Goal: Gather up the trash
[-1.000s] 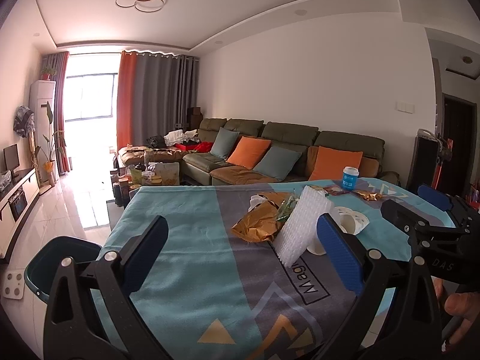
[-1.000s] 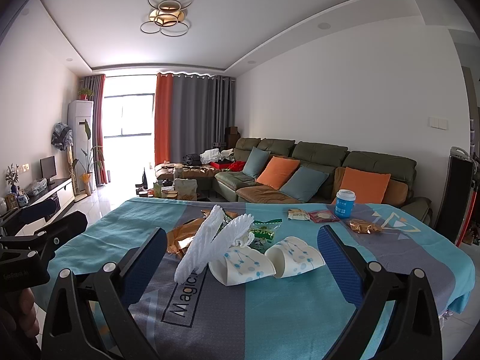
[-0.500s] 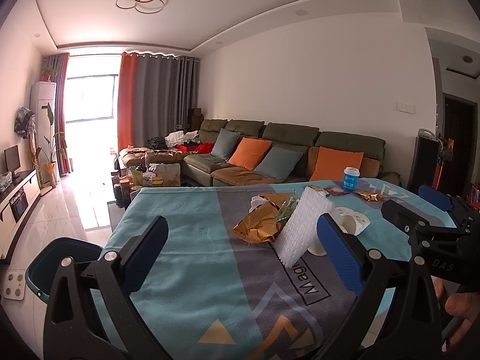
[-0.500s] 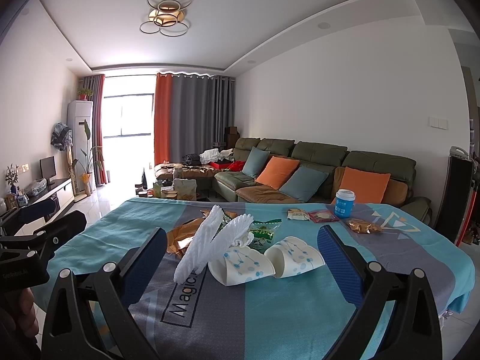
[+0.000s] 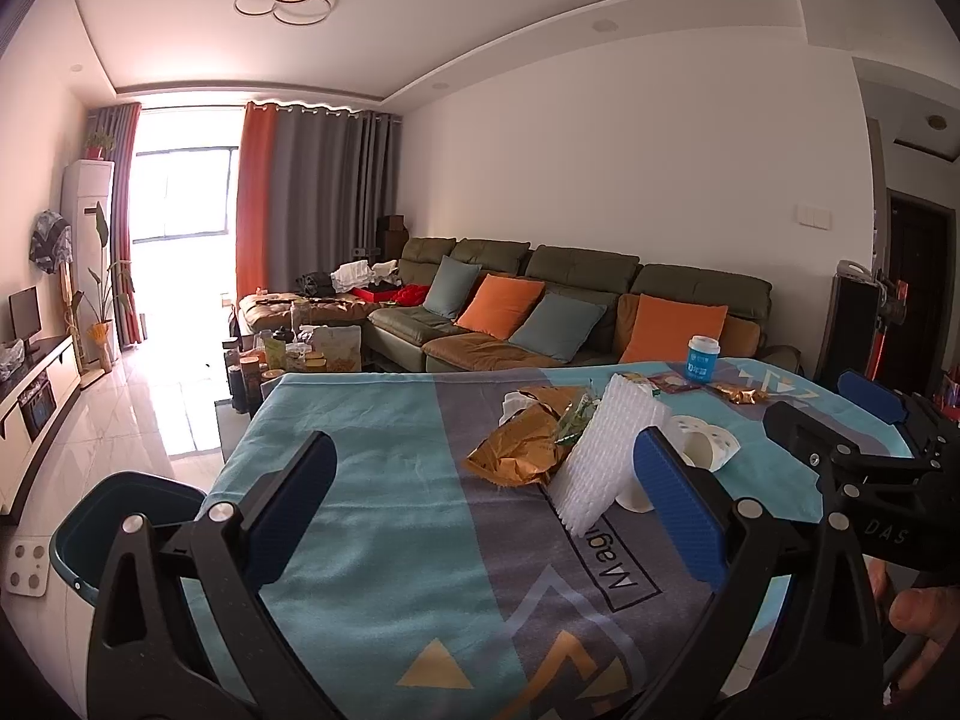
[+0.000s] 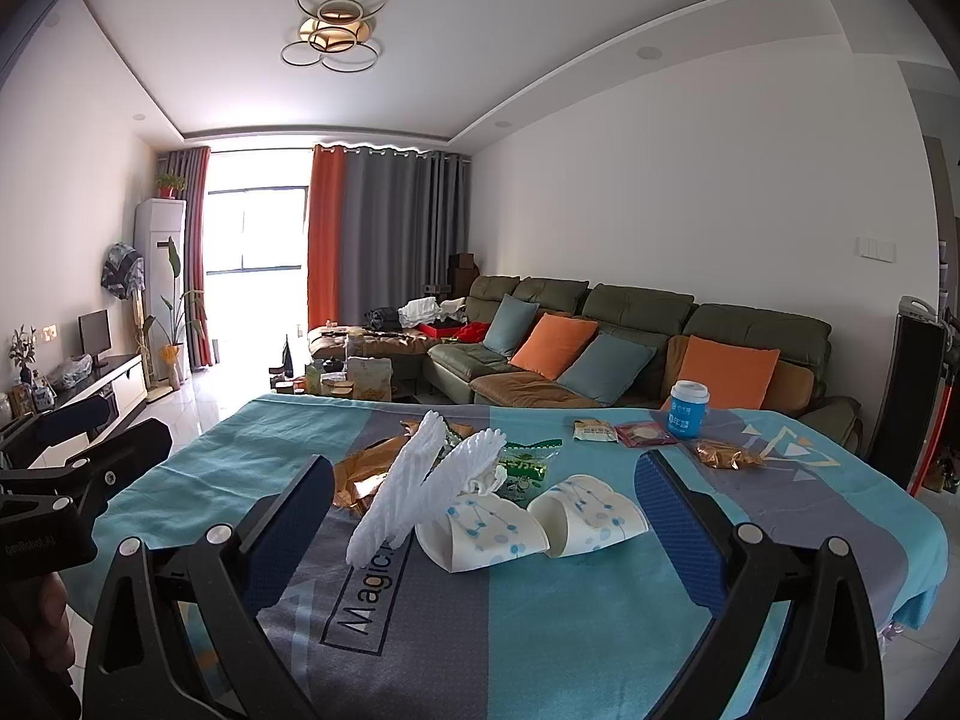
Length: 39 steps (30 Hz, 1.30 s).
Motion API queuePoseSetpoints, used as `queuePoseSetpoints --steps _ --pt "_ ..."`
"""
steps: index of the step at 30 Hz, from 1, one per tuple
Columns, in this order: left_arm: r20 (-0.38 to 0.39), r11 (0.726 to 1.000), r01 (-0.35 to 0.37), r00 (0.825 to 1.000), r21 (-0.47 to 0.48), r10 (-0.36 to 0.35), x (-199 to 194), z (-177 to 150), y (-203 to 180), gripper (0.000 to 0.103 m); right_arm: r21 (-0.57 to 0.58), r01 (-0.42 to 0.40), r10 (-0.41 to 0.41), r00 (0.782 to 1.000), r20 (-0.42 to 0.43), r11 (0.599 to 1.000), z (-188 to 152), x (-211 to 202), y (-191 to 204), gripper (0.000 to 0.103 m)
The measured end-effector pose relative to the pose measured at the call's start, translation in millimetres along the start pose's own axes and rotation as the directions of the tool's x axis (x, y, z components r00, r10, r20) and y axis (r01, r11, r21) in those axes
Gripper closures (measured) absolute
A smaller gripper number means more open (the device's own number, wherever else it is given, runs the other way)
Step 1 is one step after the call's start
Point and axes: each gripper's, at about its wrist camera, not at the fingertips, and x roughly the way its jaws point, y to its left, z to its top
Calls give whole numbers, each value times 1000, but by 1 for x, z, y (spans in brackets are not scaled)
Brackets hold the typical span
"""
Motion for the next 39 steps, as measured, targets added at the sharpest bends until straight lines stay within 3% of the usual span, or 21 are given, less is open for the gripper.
queuePoseSetpoints --steps 19,39 --pt "-42 997 69 997 19 -68 15 -2 -8 5 25 18 -18 1000 -9 1000 5 1 -8 6" --pt "-144 972 184 976 145 -163 96 -7 -56 5 104 72 -65 996 -69 992 -5 22 -45 6"
